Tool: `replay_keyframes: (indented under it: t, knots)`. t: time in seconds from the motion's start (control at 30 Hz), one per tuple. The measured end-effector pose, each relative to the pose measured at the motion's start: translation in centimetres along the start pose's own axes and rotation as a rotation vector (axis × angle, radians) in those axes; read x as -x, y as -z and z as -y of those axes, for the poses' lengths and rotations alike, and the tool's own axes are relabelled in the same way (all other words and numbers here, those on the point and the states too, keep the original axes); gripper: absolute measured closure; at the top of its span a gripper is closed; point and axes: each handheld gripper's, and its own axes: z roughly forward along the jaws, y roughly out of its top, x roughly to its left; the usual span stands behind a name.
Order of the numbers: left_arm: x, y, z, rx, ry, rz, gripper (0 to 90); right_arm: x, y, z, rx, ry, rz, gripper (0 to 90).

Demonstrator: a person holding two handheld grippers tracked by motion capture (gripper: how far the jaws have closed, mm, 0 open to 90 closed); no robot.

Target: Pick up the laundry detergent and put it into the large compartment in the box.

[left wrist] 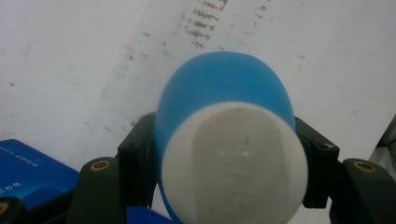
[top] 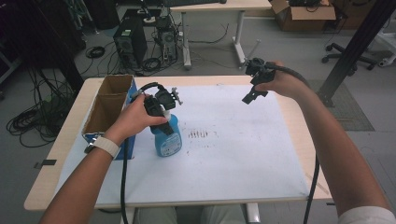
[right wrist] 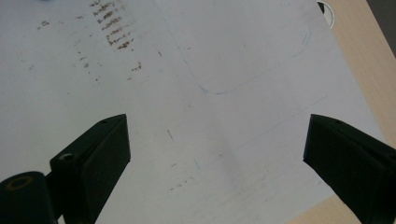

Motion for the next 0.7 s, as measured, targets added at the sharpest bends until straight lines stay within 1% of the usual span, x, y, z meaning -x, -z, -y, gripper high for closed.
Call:
replay_keyframes:
  t: [0.17,0.23,0.3,0.37,0.47,0.5,0.53,0.57,0.6,0.63,0.67,0.7]
  knots:
    - [0.1,0.1,-0.1,-0.004,0.004,-0.007,37.3,0.0,0.1,0.1,0.005,0.001,0.0,7.6]
    - [0.2,0.1,-0.1,-0.015,0.018,-0.012,37.4,0.0,0.1,0.1,0.004,0.001,0.001,7.6]
    - [0.2,0.2,-0.1,-0.019,0.023,-0.015,37.4,0.0,0.1,0.1,0.004,0.001,0.0,7.6]
    - [0.2,0.3,-0.1,-0.023,0.034,-0.011,37.4,0.0,0.2,0.1,0.005,0.0,0.001,7.6]
    - [0.1,0.8,0.0,-0.027,0.059,0.001,37.4,0.0,0.2,0.1,0.001,0.0,0.001,7.6]
    - [0.1,1.2,0.2,-0.027,0.084,0.008,37.5,-0.1,0.2,0.1,0.001,0.001,0.0,7.6]
    - [0.1,1.5,0.2,-0.027,0.094,0.007,37.5,-0.1,0.2,0.1,0.0,0.0,0.0,7.6]
    - [0.1,1.5,0.2,-0.027,0.094,0.007,37.4,-0.1,0.2,0.1,0.0,0.0,0.0,7.6]
    - [0.2,1.8,0.3,-0.028,0.109,0.006,37.5,-0.2,0.3,0.1,0.001,0.004,0.0,7.6]
    - [0.2,2.6,0.3,-0.024,0.131,0.001,37.5,-0.2,0.3,0.1,0.0,0.002,0.0,7.6]
    - [0.2,2.6,0.3,-0.024,0.131,0.001,37.5,-0.2,0.3,0.1,0.0,0.002,0.0,7.6]
    - [0.3,3.6,0.3,-0.016,0.157,-0.011,37.5,-0.3,0.3,0.1,0.001,0.003,0.0,7.6]
